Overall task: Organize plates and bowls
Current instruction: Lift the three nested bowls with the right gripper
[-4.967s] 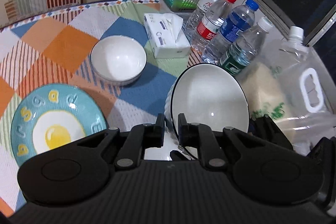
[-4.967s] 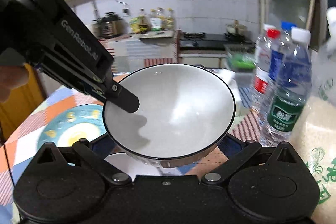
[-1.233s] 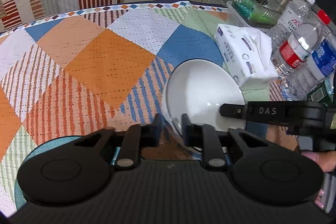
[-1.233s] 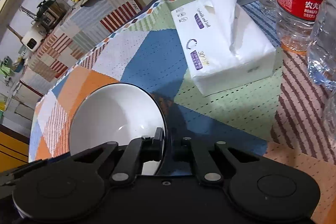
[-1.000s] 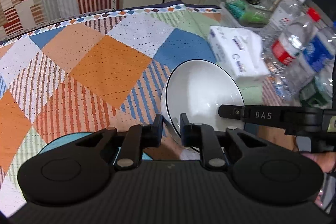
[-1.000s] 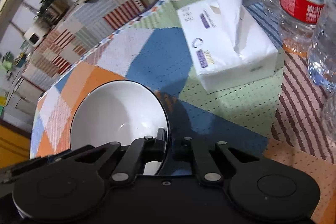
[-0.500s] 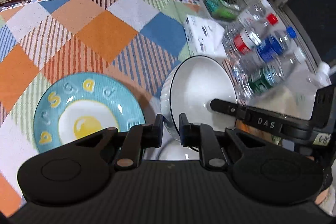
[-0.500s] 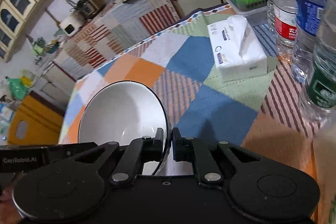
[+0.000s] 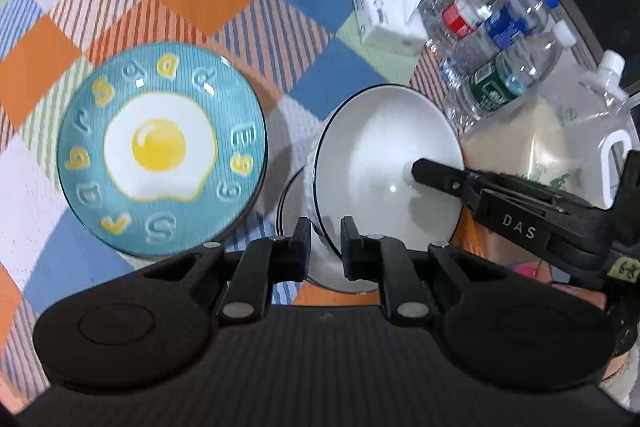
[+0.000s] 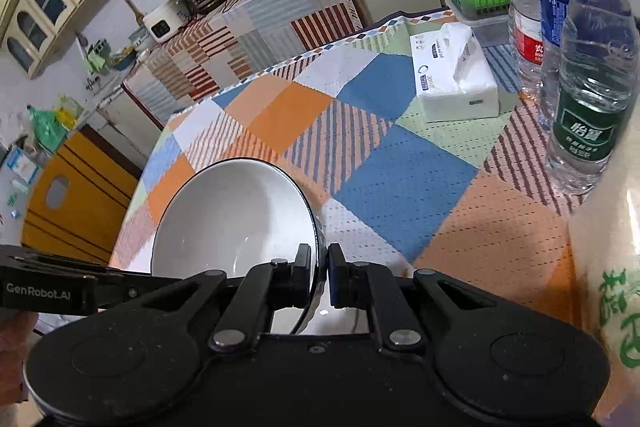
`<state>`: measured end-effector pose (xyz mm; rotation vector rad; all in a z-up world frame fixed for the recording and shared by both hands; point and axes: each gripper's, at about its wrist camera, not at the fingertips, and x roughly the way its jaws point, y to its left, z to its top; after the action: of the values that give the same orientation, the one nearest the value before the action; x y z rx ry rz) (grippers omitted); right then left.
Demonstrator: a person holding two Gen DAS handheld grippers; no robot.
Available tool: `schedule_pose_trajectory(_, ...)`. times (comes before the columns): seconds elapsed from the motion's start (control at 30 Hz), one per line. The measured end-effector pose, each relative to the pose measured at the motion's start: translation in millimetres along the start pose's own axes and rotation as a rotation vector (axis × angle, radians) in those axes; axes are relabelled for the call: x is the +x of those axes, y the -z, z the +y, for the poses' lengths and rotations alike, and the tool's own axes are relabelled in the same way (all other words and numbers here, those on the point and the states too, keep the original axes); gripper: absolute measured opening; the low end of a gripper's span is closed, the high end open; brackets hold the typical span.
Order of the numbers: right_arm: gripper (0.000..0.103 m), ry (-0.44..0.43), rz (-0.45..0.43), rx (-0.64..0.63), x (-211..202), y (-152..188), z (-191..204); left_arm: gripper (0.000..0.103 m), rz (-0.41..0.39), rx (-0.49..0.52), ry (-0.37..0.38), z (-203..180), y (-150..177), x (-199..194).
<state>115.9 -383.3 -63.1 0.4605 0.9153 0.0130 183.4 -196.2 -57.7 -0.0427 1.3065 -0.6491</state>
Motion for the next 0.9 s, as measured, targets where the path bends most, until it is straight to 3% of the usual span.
schedule_pose_trajectory(0.27, 0.012, 0.083, -0.017, -0.154, 4.6, 19.2, 10.9, 0.014, 0.081, -0.009, -0.012, 1.8, 12.8, 25.9)
schedule_pose_trajectory(0.67, 0.012, 0.220, -0.019, -0.344, 19.4, 42.0, 28.3, 0.015, 0.087, 0.011, -0.049, 3.0, 12.8, 32.3)
schedule_pose_trajectory(0.9, 0.016, 0.259, -0.026, -0.434, 20.9, 46.8, 36.5, 0.018, 0.081, 0.060, -0.083, -5.2, 14.6, 33.5)
